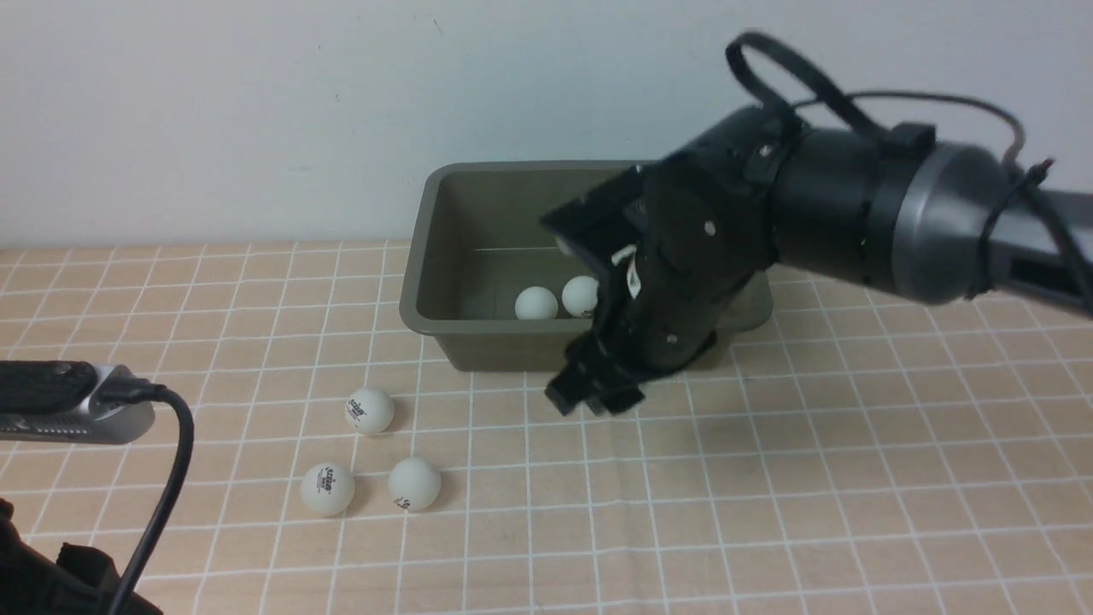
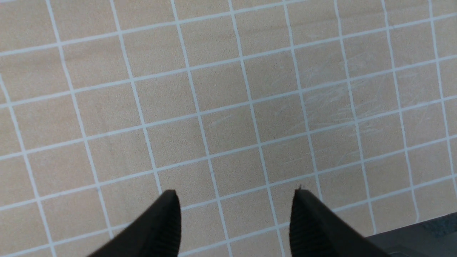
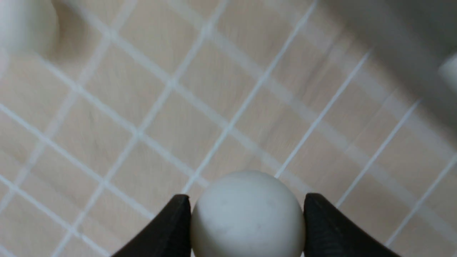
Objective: Put the table tennis balls into the box on the light coffee tablecloth.
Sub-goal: 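Reach for and grasp a ping pong ball on the table, then release the ping pong ball into the bin and lift the gripper away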
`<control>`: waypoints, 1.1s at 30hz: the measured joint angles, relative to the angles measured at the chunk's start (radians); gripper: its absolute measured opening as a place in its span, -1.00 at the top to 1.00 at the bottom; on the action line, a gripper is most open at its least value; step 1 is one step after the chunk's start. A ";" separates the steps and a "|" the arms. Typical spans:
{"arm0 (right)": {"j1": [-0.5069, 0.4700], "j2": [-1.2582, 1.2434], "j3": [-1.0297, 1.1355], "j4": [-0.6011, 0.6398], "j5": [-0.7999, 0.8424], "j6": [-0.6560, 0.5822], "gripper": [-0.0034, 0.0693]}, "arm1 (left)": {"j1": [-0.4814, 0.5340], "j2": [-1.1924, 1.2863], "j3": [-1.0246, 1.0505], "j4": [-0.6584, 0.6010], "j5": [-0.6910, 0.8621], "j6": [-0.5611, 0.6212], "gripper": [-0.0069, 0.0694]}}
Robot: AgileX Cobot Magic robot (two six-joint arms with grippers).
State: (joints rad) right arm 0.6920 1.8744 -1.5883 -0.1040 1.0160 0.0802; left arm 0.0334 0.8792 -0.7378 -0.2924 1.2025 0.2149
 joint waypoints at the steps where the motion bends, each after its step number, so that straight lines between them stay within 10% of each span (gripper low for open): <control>1: -0.001 -0.003 -0.028 -0.022 -0.002 0.000 -0.10 | 0.000 0.000 0.000 0.000 -0.001 0.000 -0.08; 8: -0.089 0.036 -0.137 -0.105 -0.097 0.000 -0.10 | 0.000 0.000 0.000 0.000 -0.002 0.000 -0.08; 19: -0.267 0.194 -0.137 0.117 -0.171 -0.080 -0.10 | 0.000 0.000 0.000 -0.036 -0.040 0.014 -0.08; 33: -0.269 0.211 -0.137 0.211 -0.204 -0.168 -0.34 | 0.000 0.000 0.000 -0.092 -0.118 0.068 -0.08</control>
State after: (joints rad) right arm 0.4231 2.0857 -1.7254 0.1069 0.8119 -0.0879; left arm 0.0334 0.8792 -0.7378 -0.3841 1.0849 0.2828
